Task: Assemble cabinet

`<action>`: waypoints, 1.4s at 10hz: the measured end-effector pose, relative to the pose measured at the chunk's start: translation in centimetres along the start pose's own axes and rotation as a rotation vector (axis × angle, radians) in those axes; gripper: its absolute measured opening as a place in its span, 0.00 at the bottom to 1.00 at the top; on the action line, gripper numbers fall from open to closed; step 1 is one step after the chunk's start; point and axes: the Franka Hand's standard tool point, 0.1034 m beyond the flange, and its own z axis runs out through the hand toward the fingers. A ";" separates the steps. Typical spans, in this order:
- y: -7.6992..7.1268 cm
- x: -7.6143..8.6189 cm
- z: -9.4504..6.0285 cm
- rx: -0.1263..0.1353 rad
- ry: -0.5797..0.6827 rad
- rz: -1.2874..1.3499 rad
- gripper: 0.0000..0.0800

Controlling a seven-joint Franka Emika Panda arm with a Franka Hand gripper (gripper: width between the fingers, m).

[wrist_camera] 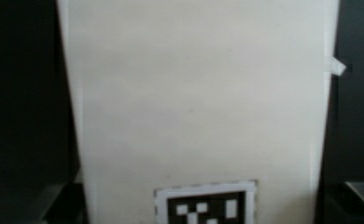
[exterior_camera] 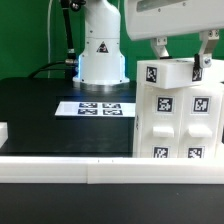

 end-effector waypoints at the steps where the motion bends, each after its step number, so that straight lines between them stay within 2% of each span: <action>1: -0.1 -0.1 0.0 0.004 -0.001 0.059 0.70; 4: -0.4 -0.6 0.1 0.027 -0.024 0.361 0.70; 8: -0.6 -0.5 0.1 0.037 -0.034 0.651 0.70; 10: -0.5 -0.5 0.1 0.036 -0.035 0.695 0.70; 12: -0.6 -0.5 0.2 0.035 -0.035 0.687 0.94; 13: -0.6 -0.5 0.2 0.035 -0.035 0.685 0.94; 14: -0.6 -0.6 0.2 0.035 -0.035 0.683 0.99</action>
Offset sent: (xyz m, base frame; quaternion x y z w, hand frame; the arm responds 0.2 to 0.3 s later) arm -0.0072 -0.0012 -0.0051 0.0062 0.0048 0.2697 0.9629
